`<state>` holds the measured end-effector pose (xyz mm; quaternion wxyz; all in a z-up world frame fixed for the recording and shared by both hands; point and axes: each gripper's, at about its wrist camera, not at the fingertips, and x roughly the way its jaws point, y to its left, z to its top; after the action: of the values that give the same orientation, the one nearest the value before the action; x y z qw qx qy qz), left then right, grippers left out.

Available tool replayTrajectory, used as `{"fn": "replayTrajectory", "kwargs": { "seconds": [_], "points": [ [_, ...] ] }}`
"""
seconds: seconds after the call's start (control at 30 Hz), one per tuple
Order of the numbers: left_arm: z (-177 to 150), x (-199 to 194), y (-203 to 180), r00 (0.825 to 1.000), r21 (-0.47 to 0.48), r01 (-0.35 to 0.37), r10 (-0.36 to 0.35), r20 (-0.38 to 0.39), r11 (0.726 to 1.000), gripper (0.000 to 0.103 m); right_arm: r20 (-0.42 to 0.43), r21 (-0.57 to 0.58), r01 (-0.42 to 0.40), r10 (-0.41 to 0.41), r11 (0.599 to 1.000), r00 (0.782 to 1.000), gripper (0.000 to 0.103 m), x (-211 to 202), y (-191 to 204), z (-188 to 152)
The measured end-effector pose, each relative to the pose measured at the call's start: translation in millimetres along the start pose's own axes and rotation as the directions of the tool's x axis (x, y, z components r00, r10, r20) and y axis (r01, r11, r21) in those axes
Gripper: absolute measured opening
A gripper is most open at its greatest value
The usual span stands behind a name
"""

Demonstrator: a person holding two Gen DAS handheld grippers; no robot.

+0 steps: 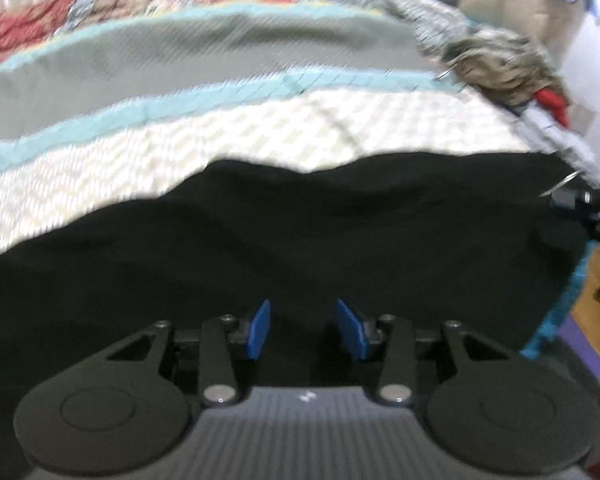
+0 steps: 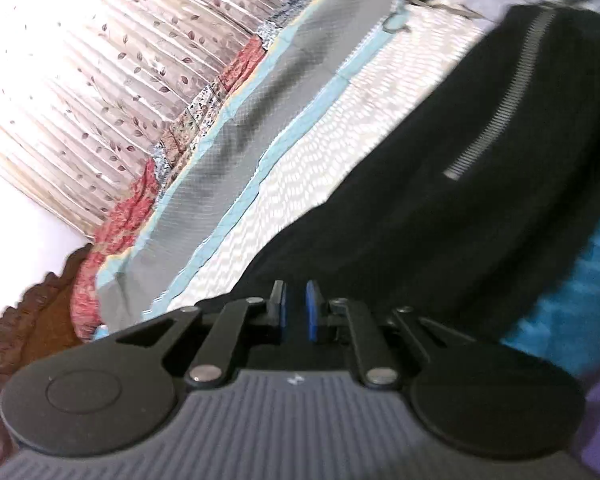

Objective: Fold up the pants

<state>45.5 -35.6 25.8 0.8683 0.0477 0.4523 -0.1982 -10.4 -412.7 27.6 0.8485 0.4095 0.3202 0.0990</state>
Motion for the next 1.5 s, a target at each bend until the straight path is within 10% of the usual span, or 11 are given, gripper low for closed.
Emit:
{"fn": "replayTrajectory", "kwargs": {
  "seconds": [0.2,0.33,0.63,0.97,1.13,1.5],
  "points": [
    [-16.3,11.6,-4.0,0.997,0.015,-0.067,0.068,-0.027,0.998,0.041,0.048,-0.048,0.191,-0.189,0.980,0.981,0.003,28.2,-24.0,-2.4],
    [-15.2,14.5,-4.6,0.997,0.001,-0.064,0.064,-0.029,0.998,0.042,0.138,0.178,0.183,-0.209,0.967,0.968,0.000,-32.6,-89.8,1.0],
    [-12.9,14.5,-9.1,0.996,-0.009,-0.075,0.075,-0.041,0.997,0.045,0.386,0.226,0.198,-0.274,0.954,0.881,0.016,-127.8,-106.5,13.5],
    [-12.7,14.3,-11.7,0.993,0.004,-0.098,0.098,-0.061,0.995,0.049,0.297,0.259,0.287,-0.359,0.922,0.885,0.002,-86.8,-131.8,27.5],
    [-10.0,11.3,-11.3,0.993,-0.012,-0.095,0.093,-0.077,0.995,0.052,0.382,0.229,0.295,-0.364,0.928,0.850,0.038,-124.0,-126.5,15.8],
    [-13.0,5.7,-15.3,0.994,-0.038,-0.073,0.070,-0.088,0.997,0.057,0.382,0.322,0.213,-0.332,0.922,0.862,0.049,-109.4,-147.0,27.7]
  ]
}}
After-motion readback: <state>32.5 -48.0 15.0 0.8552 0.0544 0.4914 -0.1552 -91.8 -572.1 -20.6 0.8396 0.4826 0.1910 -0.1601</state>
